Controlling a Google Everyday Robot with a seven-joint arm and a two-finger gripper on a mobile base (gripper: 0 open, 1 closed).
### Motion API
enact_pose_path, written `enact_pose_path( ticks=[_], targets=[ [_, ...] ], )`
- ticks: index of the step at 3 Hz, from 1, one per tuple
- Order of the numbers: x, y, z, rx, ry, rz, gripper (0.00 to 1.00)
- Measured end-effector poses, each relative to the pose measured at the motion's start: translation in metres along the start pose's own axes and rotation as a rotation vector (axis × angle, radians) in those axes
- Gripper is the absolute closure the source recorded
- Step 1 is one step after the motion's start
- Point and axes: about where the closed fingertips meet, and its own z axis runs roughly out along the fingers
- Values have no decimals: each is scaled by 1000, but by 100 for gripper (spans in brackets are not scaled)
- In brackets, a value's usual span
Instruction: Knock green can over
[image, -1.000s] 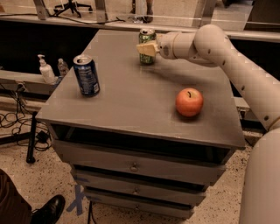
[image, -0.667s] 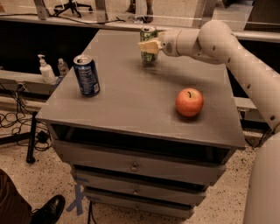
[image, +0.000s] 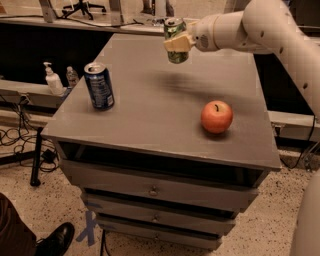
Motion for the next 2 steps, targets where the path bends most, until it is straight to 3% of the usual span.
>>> enact_pose_path(
  ticks=[1,2],
  targets=[
    [10,16,-19,-61,144,-114,100],
    [37,29,-37,-131,300,-229,100]
  ],
)
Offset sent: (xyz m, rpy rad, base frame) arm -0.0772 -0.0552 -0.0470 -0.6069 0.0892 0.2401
